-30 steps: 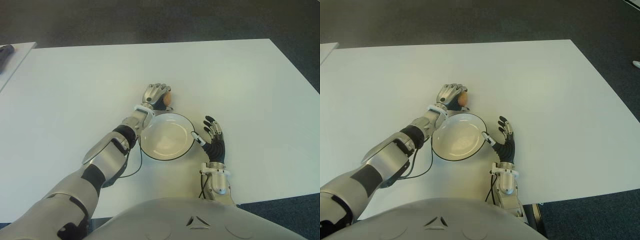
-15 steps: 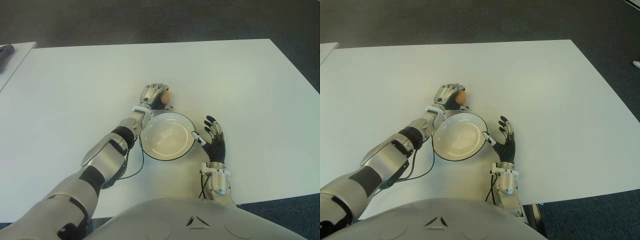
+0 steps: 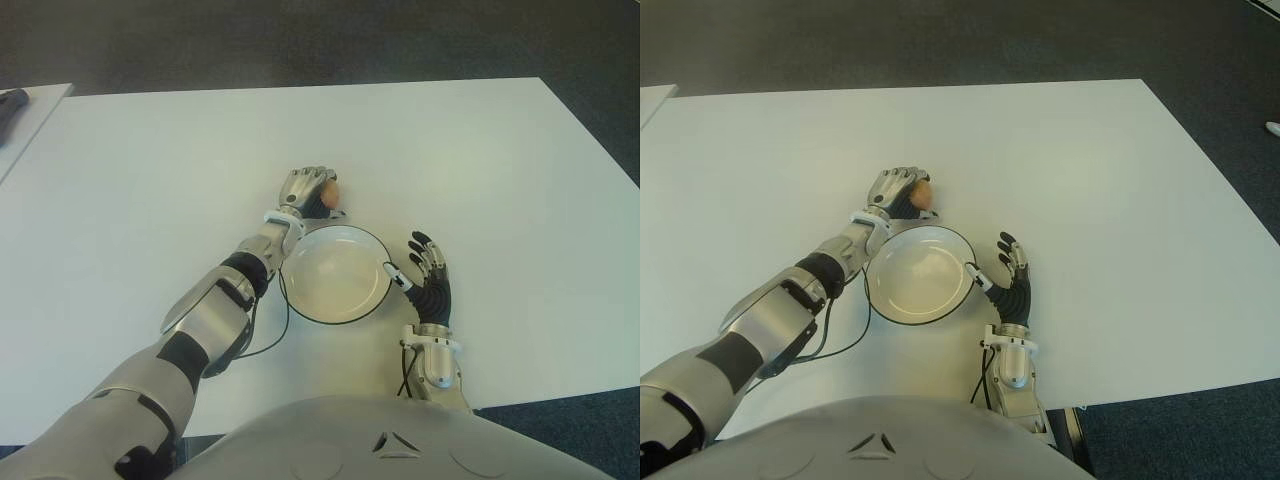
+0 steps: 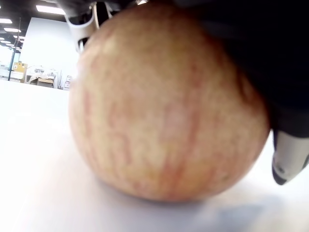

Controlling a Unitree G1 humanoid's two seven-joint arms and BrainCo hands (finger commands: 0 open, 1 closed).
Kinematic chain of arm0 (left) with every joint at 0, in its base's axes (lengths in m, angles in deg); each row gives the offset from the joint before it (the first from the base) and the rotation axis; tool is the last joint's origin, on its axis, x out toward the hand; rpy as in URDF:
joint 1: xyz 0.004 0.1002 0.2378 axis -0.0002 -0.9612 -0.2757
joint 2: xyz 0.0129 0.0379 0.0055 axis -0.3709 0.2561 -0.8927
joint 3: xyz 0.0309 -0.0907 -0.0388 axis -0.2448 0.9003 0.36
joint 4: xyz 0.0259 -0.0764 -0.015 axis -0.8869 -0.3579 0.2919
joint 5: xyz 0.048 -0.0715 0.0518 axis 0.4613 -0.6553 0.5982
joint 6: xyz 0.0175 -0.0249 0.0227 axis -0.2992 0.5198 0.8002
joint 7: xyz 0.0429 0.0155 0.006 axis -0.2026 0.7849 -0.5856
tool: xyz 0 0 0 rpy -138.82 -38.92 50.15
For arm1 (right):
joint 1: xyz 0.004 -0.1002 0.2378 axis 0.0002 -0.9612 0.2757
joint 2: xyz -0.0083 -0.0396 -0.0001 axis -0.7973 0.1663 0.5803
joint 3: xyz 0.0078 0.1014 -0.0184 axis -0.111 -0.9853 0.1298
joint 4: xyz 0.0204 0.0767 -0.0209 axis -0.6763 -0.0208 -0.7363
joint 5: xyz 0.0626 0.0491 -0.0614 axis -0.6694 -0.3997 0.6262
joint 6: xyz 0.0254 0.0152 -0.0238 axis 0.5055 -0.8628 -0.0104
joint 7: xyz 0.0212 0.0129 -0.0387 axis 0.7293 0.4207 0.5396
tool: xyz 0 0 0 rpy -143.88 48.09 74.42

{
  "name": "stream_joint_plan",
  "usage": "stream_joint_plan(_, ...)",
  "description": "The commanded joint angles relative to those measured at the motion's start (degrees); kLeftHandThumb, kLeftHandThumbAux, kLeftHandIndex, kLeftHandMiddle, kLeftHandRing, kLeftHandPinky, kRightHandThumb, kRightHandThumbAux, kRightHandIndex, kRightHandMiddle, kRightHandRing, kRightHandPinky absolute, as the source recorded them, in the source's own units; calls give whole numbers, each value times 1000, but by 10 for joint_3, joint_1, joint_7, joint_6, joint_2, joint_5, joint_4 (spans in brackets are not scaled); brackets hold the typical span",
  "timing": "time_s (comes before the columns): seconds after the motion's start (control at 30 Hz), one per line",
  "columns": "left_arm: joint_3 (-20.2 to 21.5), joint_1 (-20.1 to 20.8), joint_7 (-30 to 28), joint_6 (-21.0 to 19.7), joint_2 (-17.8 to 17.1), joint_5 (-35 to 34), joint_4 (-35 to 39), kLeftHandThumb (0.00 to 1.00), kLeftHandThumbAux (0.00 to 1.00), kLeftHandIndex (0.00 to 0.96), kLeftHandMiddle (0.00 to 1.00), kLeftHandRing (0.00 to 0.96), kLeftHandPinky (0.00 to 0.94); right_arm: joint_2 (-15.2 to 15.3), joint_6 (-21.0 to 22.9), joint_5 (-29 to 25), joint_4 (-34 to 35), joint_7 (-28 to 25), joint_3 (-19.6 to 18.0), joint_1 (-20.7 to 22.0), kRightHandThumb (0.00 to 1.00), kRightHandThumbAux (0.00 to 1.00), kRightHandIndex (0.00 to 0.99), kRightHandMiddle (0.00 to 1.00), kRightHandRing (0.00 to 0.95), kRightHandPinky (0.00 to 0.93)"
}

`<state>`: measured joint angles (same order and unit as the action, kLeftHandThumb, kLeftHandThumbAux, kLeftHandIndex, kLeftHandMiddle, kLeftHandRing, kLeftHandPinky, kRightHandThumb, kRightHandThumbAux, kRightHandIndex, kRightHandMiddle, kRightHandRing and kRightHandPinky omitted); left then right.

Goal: Put the apples into the plate.

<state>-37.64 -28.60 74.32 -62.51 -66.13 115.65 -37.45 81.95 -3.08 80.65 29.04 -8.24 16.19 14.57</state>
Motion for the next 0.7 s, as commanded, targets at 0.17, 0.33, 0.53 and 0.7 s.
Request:
stream_joint_plan(0.17,-5,-36,-22,-4,-12,2,13,857,666,405,536,836,774,-35,39,-16,-47,2,-3,-23,481,685,159,184,183,205)
stream_joint_plan(0.33,5,-22,-45,-11,-28,-2,65,857,666,404,536,839,771,-36,42,-13,-47,6,-3,-24,489,688,161,188,187,210)
stream_joint_plan(0.53,13,-25,-49,-30,-51,9,150,857,666,405,534,808,527,-36,44,-16,-46,4,-2,-25,491,680,160,193,192,211)
stream_joint_plan(0.7,16,-40,-59,-46,-64,18,211,907,666,413,503,762,426,-35,49,-17,-44,0,-1,-25,491,682,158,192,193,213)
